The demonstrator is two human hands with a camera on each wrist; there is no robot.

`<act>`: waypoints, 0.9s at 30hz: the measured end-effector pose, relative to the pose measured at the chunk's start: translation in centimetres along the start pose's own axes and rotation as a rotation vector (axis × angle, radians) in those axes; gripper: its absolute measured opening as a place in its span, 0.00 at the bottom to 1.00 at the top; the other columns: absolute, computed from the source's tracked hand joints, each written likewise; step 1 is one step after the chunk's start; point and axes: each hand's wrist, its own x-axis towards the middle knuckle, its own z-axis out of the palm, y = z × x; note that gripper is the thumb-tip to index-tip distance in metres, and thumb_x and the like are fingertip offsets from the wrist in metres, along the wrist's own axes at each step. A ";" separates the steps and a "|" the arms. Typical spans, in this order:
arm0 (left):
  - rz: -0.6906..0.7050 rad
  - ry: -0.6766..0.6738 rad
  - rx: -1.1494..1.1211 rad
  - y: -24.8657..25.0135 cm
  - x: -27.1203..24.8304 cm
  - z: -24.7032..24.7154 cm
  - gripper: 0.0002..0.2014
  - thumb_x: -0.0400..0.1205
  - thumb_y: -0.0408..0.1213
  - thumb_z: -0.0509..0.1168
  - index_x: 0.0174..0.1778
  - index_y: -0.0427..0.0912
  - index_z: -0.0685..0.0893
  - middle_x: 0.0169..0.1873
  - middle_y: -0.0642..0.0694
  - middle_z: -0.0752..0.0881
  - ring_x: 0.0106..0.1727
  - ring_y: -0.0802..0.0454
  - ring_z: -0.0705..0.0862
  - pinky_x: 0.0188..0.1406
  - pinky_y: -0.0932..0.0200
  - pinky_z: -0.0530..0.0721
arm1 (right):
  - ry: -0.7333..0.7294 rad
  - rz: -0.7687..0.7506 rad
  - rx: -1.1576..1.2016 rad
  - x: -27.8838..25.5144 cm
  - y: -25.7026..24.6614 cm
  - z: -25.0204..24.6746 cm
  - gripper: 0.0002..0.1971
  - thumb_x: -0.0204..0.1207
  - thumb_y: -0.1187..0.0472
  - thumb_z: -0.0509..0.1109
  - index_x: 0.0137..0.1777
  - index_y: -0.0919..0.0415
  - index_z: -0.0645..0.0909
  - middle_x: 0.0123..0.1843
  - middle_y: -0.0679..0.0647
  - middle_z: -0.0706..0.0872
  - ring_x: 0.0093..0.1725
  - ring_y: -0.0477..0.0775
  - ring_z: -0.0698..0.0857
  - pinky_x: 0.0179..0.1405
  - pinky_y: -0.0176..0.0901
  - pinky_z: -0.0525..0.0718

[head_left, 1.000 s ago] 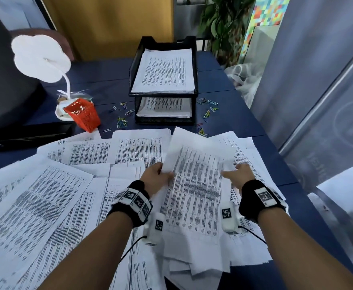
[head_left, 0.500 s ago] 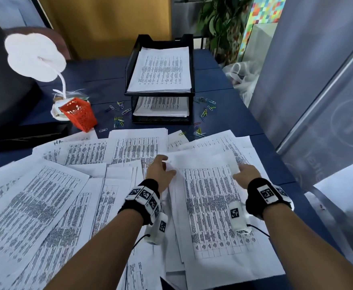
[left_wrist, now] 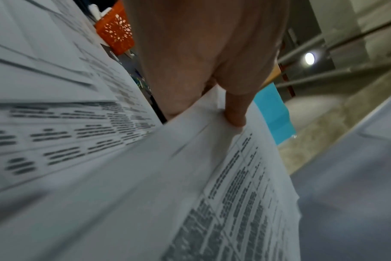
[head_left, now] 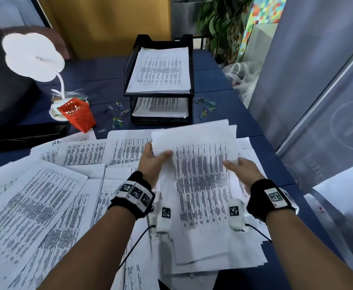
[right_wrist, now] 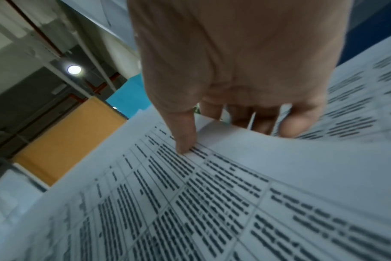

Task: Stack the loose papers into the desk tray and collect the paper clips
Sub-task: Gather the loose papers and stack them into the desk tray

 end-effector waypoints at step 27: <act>0.371 0.156 0.113 5.0 0.7 -1.9 0.05 0.87 0.34 0.57 0.45 0.47 0.71 0.37 0.54 0.74 0.34 0.67 0.73 0.39 0.70 0.74 | 0.039 -0.437 0.443 -3.0 -8.1 6.0 0.14 0.78 0.75 0.62 0.43 0.53 0.75 0.38 0.46 0.82 0.36 0.40 0.80 0.40 0.32 0.76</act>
